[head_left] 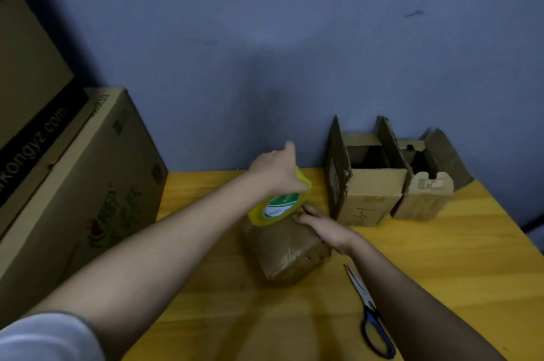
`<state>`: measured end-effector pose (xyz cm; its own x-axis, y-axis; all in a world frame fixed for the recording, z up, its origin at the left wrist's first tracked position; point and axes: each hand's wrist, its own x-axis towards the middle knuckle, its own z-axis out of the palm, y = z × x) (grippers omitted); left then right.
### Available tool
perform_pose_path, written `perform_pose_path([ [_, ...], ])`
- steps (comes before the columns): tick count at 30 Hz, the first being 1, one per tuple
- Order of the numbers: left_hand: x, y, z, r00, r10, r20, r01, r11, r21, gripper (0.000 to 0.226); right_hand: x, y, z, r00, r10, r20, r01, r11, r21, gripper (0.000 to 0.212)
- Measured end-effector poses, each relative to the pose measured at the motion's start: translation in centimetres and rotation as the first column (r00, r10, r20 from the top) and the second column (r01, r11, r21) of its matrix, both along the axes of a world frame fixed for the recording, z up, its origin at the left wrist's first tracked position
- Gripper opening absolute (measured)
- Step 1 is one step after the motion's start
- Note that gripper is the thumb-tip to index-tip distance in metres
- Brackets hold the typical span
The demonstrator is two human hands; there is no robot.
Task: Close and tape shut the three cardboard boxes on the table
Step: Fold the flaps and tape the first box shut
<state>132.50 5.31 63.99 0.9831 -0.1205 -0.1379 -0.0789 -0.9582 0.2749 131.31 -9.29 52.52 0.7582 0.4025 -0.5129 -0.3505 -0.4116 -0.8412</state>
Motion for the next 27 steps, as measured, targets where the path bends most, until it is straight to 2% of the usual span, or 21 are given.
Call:
perform_pose_path([
  [3, 1.6, -2.0, 0.0, 0.995, -0.029, -0.099, 0.028, 0.999, -0.015, 0.052, 0.0, -0.9, -0.9, 0.997, -0.076, -0.02, 0.077, 0.996, 0.043, 0.049],
  [7, 3.4, -3.0, -0.9, 0.989, -0.087, -0.123, 0.08, 0.995, -0.063, 0.052, 0.2, -0.9, -1.4, 0.974, -0.207, 0.091, 0.205, 0.978, 0.039, 0.039],
  [9, 3.6, -2.6, -1.3, 0.992, -0.103, -0.074, 0.097, 0.993, -0.074, 0.06, 0.5, -0.6, -1.8, 0.964, -0.19, 0.187, 0.208, 0.975, -0.081, 0.035],
  [11, 3.0, -1.8, -1.9, 0.996, -0.092, -0.01, 0.091, 0.991, -0.099, 0.069, 0.6, 0.2, -1.5, 0.948, -0.137, 0.287, 0.223, 0.93, -0.291, 0.032],
  [13, 1.8, -1.2, -2.7, 0.997, -0.065, 0.042, 0.071, 0.984, -0.166, 0.075, 0.3, 1.4, -1.0, 0.925, -0.054, 0.377, 0.276, 0.776, -0.567, 0.032],
  [14, 1.3, -0.9, -3.1, 0.997, -0.056, 0.057, 0.067, 0.974, -0.219, 0.076, 0.1, 2.0, -0.8, 0.908, -0.052, 0.416, 0.329, 0.705, -0.629, 0.035],
  [16, 0.7, -0.4, -3.8, 0.997, -0.045, 0.07, 0.065, 0.945, -0.319, 0.074, -0.8, 2.8, -0.7, 0.866, -0.118, 0.487, 0.433, 0.667, -0.607, 0.051],
  [18, 0.7, 0.0, -4.1, 0.996, -0.056, 0.076, 0.078, 0.936, -0.344, 0.071, -2.0, 3.2, -0.6, 0.832, -0.164, 0.53, 0.482, 0.687, -0.543, 0.084],
  [21, 1.1, 0.2, -3.9, 0.992, -0.105, 0.075, 0.123, 0.939, -0.322, 0.07, -3.8, 4.1, -1.2, 0.848, -0.075, 0.525, 0.415, 0.711, -0.568, 0.129],
  [24, 1.4, 0.3, -4.0, 0.986, -0.142, 0.091, 0.163, 0.944, -0.288, 0.07, -4.3, 4.8, -2.1, 0.86, 0.021, 0.509, 0.366, 0.671, -0.645, 0.146],
  [27, 1.7, 0.6, -4.5, 0.986, -0.138, 0.097, 0.16, 0.944, -0.29, 0.066, -4.2, 4.8, -2.1, 0.873, 0.05, 0.486, 0.337, 0.66, -0.672, 0.147],
])
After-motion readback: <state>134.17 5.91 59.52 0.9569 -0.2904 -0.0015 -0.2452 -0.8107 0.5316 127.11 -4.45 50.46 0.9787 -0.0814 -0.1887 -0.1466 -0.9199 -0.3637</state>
